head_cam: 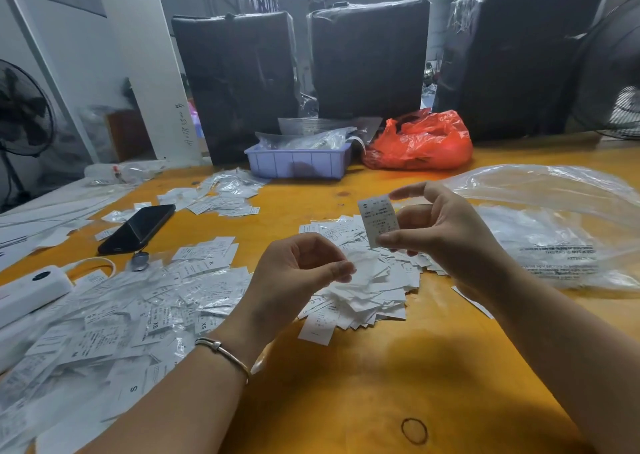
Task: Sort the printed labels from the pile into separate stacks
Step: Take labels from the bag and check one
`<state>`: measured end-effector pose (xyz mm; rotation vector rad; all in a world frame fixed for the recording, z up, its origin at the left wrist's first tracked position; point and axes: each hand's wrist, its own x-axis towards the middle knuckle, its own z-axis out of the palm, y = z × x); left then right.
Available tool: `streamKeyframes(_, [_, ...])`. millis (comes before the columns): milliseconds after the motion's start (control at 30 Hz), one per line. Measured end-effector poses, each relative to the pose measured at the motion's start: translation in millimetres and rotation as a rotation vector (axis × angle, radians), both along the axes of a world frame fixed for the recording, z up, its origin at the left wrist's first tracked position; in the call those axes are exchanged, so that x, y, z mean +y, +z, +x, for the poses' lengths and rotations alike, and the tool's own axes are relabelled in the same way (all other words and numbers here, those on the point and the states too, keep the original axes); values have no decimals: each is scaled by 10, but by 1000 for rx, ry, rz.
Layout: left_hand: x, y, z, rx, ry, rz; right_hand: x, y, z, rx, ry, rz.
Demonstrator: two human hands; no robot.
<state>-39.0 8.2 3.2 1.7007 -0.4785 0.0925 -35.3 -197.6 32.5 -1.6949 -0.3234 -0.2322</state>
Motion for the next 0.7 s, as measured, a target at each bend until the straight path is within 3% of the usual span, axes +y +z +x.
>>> streamKeyframes(500, [-5,17,-40,-43,-4,27,55,29,-100,-277,18,138])
streamKeyframes(700, [-5,23,-42,-47,6,13,37,13,-93,-300,15,52])
